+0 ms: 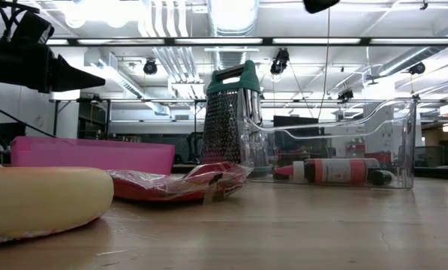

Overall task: Pick & Place Food Item
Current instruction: Put the red popcorn bag into the pink bin

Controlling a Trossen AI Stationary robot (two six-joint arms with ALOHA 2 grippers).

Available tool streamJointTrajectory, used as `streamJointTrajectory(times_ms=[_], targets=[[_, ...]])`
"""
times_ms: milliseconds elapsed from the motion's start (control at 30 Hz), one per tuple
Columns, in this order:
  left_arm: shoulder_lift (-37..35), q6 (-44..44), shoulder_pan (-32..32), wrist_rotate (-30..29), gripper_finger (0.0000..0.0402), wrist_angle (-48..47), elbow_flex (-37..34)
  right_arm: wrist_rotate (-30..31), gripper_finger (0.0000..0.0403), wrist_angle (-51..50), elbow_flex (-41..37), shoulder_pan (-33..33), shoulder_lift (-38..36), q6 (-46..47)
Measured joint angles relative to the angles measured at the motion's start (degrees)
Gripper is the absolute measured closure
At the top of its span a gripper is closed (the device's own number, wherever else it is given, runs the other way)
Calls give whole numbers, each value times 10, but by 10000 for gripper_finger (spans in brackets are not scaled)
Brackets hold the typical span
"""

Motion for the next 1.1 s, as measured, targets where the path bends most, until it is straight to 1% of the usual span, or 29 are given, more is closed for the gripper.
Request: streamJointTrajectory(times_ms=[133,200,267,367,433,533,567,633,767,833,900,933,967,1033,1100], targets=[[0,0,0,0,396,0,0,-50,260,-76,-8,5,-67,74],[0,0,0,0,396,0,0,-71,264,-89,-13,19,-100,83],[0,0,0,0,396,0,0,-77,266,-93,-22,41,-134,63],[0,-3,0,1,396,3,0,-78,264,-90,-39,77,-188,33],[0,-44,0,11,396,7,0,-77,262,-84,-51,96,-229,12],[1,-134,0,31,396,7,0,-64,258,-84,-74,109,-288,-25],[1,-151,0,31,396,11,0,-59,257,-83,-82,110,-306,-30],[1,-159,0,32,396,13,0,-33,257,-72,-96,108,-335,-33],[2,-155,0,43,396,13,0,29,261,-57,-107,93,-368,-53],[2,-191,0,83,396,7,0,42,264,-56,-109,83,-378,-63],[6,-208,0,143,396,8,0,42,266,-52,-112,70,-382,-91],[7,-198,0,167,396,8,0,42,268,-52,-117,64,-383,-114],[8,-176,0,176,396,8,0,42,269,-55,-122,59,-383,-133],[8,-129,0,169,396,17,0,42,271,-58,-131,48,-382,-161],[7,-105,0,164,396,52,0,42,270,-57,-137,38,-382,-186]])
